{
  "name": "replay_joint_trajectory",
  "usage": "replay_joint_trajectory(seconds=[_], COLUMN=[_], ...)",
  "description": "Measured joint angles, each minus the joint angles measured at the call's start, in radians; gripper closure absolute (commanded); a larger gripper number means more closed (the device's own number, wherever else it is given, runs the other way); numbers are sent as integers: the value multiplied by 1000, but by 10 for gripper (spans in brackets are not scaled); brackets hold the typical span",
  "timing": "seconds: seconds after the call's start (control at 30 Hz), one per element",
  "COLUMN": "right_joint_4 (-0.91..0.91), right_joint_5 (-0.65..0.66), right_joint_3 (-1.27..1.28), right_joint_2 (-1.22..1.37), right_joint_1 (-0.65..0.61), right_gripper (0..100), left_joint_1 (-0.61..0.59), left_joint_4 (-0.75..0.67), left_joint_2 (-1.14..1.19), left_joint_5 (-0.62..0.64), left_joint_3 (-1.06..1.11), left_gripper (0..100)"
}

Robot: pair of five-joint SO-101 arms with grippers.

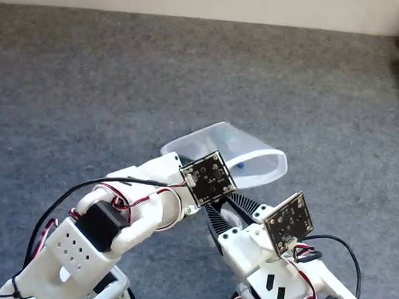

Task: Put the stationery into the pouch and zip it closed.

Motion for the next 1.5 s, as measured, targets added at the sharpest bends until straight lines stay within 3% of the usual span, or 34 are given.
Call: replay_joint_trajectory(seconds=[0.2, 0.4, 0.57, 0.93, 1.23, 1.5], right_joint_4=[-11, -120, -192, -207, -339, -453], right_joint_5=[-28, -48, -87, -104, -106, -106], right_joint_3=[0, 0, 28, 28, 109, 170], right_joint_2=[0, 11, 8, 2, 2, 0], right_joint_1=[3, 150, 176, 184, 385, 474], right_gripper=[995, 995, 995, 995, 995, 995], left_joint_1=[0, 2, 2, 2, 2, 2], left_joint_4=[-18, -20, -20, -20, -20, -15], left_joint_2=[-81, -273, -371, -393, -399, -402], left_joint_5=[15, 97, 106, 106, 104, 106], left_joint_3=[58, 161, 203, 203, 203, 203], left_gripper=[994, 994, 994, 995, 996, 996])
